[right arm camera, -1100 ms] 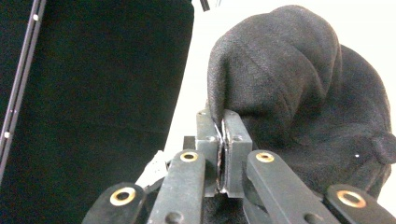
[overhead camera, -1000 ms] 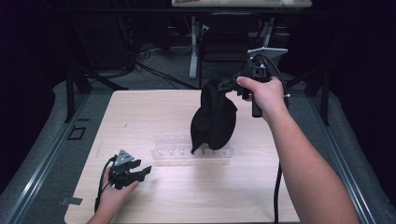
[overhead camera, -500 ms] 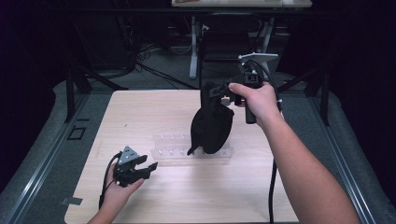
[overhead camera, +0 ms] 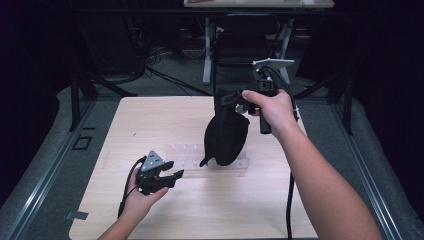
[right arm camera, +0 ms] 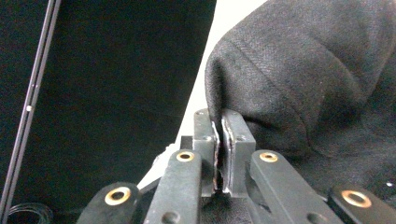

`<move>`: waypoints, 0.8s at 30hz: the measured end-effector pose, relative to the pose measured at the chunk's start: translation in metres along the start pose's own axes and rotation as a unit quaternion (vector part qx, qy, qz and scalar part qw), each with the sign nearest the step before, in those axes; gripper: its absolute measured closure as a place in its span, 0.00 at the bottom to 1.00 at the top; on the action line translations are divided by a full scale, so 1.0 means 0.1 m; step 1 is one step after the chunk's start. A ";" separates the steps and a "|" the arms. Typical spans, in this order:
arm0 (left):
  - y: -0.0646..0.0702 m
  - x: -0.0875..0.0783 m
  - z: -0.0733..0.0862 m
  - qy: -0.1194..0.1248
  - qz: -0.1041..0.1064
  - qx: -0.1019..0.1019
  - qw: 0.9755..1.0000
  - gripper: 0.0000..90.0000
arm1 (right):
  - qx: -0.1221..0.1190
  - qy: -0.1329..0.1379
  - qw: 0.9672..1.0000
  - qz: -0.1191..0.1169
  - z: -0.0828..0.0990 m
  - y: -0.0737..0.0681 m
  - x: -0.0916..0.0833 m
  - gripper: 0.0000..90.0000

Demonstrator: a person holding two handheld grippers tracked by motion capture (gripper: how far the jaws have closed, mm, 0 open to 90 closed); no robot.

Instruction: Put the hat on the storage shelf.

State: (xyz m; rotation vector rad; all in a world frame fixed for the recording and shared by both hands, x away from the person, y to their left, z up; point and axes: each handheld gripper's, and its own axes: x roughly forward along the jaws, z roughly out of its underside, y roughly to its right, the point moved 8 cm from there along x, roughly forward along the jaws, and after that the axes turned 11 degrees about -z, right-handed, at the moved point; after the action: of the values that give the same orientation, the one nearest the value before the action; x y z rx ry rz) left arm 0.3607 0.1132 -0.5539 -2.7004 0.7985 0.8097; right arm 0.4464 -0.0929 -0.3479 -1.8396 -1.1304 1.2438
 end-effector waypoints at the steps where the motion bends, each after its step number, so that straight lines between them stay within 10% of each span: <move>1: 0.03 0.01 -0.03 0.004 0.002 0.001 1.000 0.55 | 0.001 0.000 1.000 -0.002 0.00 0.00 0.01 0.95; 15: 0.47 0.11 -0.34 0.022 0.035 0.038 0.998 0.60 | 0.000 0.006 1.000 -0.007 -0.01 0.00 0.01 0.94; 24: 0.57 0.23 -0.37 0.019 0.012 0.067 0.998 0.80 | 0.001 0.005 1.000 -0.016 -0.01 -0.01 0.05 0.94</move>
State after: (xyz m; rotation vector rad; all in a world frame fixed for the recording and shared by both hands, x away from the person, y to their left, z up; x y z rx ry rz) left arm 0.3620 0.0434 -0.5392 -2.6003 0.8618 0.6851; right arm 0.4478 -0.0882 -0.3485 -1.8175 -1.1490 1.2143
